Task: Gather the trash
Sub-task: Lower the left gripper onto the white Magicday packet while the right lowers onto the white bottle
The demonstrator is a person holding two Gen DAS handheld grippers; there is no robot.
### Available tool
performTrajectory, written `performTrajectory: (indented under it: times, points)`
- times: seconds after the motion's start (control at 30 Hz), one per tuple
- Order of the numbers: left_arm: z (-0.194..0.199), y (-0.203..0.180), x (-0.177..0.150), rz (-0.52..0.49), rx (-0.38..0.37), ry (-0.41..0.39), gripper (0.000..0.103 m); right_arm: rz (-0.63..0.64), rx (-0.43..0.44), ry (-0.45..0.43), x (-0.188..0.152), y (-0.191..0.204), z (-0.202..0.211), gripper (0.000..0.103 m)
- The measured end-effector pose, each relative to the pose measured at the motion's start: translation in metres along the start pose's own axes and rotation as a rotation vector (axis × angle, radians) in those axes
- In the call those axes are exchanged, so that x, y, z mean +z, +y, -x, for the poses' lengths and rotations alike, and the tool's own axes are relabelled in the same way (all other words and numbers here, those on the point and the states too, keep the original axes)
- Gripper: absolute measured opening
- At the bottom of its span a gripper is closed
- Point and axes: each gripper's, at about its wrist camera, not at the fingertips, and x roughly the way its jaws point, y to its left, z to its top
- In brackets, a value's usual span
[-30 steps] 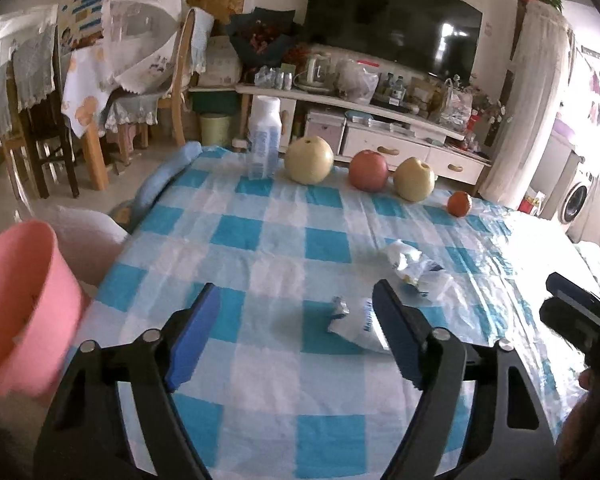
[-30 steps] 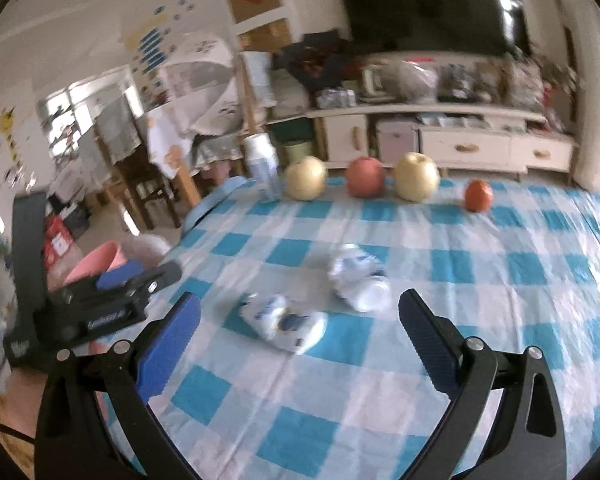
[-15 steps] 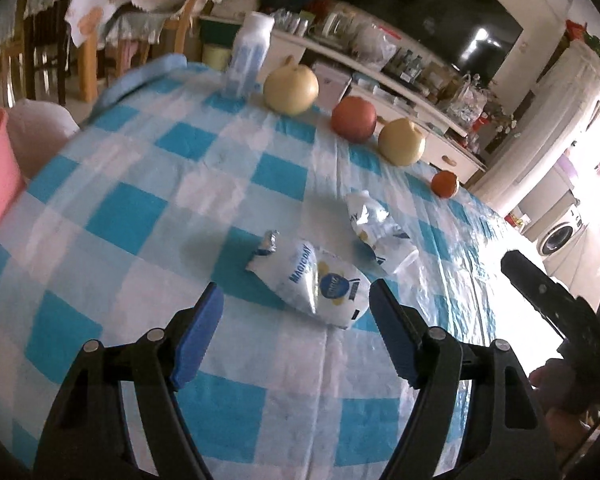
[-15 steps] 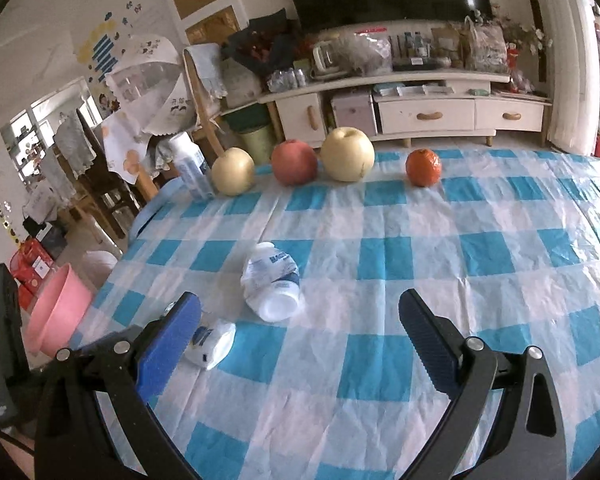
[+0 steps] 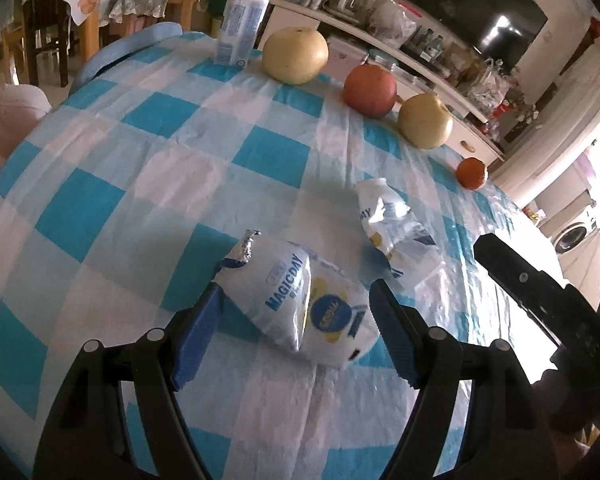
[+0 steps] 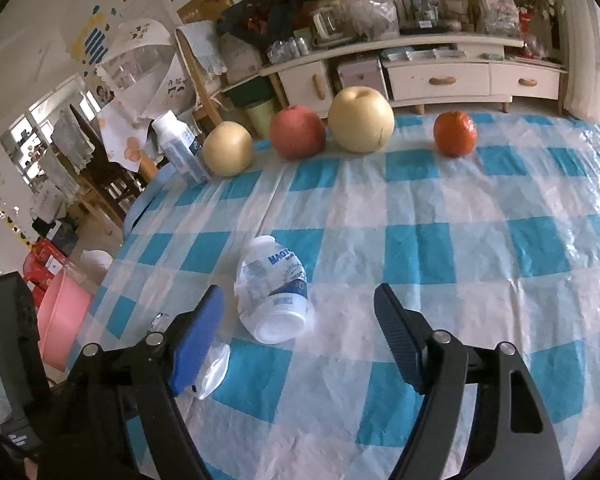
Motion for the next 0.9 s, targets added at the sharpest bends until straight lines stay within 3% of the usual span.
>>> performTrajectory:
  times: [0.2,0.33,0.63,0.8,0.9]
  points:
    - [-0.010,-0.014,0.001,-0.105,0.067,0.001,0.076,0.017,0.007,0.029,0.003,0.003,-0.015,0.077]
    - [-0.012,-0.013,0.006,-0.186,0.126,-0.001,0.077,0.012,-0.007,0.061,0.004,0.002,-0.025,0.086]
    - [0.002,0.006,0.015,-0.322,0.304,-0.022,0.081,0.099,-0.036,0.073,0.004,0.017,-0.040,0.088]
    - [0.007,0.002,0.012,-0.450,0.430,-0.046,0.081,0.112,-0.047,0.084,0.004,0.020,-0.046,0.088]
    - [0.018,0.011,0.015,-0.350,0.321,-0.032,0.081,0.114,-0.061,0.092,0.004,0.019,-0.050,0.088]
